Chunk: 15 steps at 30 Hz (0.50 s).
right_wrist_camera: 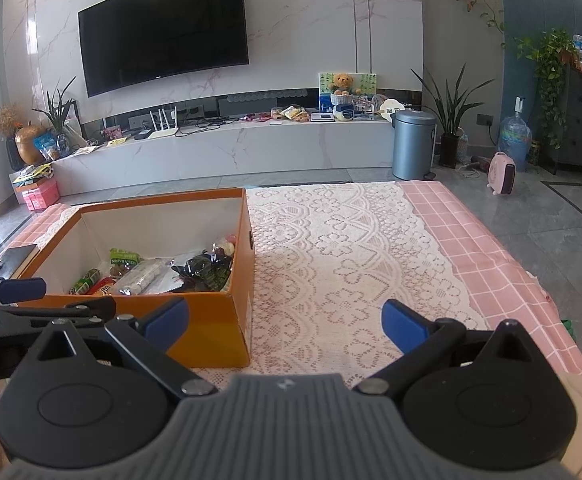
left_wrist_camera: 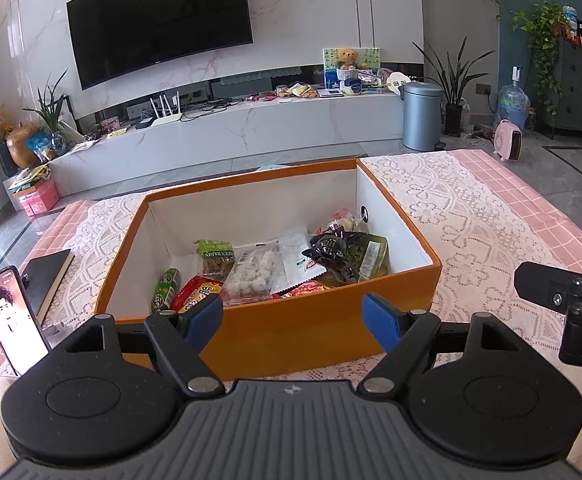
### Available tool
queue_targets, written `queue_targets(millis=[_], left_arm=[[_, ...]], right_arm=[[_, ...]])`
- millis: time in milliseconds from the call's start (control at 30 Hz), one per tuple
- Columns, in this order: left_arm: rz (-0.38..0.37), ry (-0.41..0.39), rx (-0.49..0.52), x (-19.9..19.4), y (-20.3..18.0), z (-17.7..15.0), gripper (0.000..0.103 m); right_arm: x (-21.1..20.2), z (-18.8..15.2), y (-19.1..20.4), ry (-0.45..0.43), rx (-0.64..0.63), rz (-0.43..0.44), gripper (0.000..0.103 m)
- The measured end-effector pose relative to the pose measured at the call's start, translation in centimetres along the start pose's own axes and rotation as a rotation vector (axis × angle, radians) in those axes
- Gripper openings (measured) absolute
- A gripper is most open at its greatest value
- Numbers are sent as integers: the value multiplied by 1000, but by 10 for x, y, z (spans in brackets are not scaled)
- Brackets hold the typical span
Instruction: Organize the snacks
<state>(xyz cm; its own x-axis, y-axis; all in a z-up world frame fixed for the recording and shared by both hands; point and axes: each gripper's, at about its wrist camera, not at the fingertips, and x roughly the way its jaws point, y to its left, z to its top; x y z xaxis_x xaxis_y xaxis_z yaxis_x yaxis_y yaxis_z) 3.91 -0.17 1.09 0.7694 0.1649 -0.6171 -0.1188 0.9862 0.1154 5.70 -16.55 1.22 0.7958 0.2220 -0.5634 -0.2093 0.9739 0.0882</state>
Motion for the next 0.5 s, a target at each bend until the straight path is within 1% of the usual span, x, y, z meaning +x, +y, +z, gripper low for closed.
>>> queue_targets(millis=[500], left_arm=[[-4,-5,-4,-3,2,0,93]], right_arm=[[2,-2,-3,14,1,4,100]])
